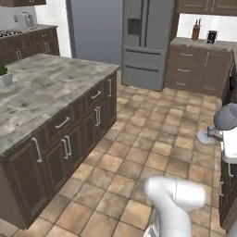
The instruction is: Retrieve the wine glasses from the counter and place one next to each plate.
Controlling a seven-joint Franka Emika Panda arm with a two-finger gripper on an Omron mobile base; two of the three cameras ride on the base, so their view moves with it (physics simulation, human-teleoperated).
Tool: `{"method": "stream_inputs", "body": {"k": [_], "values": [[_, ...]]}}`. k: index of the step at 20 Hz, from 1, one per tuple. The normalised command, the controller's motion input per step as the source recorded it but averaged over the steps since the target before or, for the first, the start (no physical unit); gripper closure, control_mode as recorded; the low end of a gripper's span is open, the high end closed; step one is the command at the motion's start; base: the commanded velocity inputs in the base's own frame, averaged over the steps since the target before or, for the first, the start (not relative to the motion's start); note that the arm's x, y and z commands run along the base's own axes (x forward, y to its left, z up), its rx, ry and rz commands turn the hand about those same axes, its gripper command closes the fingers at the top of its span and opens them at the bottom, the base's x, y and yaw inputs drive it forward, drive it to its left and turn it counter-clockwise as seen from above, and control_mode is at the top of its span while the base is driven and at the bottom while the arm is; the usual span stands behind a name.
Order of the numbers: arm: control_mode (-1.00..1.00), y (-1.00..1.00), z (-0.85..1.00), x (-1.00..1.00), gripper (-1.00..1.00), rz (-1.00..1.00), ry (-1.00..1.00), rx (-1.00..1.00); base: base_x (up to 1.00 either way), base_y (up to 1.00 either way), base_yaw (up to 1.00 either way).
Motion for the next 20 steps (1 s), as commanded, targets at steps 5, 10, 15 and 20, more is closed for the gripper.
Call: {"method": "stream_inputs", "body": {"k": [5, 10, 15, 20], "values": [[1.00, 0.00, 0.00, 0.00, 1.00, 0.00, 0.00, 0.00, -0.78, -0.87, 0.59], [1.00, 0.00, 0.00, 0.00, 1.00, 0.00, 0.00, 0.00, -1.00, -0.85, 0.64], [1.00, 0.00, 0.00, 0.00, 1.00, 0.00, 0.00, 0.00, -1.00, -0.99, 0.66], [1.00, 0.00, 0.00, 0.00, 1.00, 0.00, 0.00, 0.00, -1.00, -0.58, 0.60]]}}
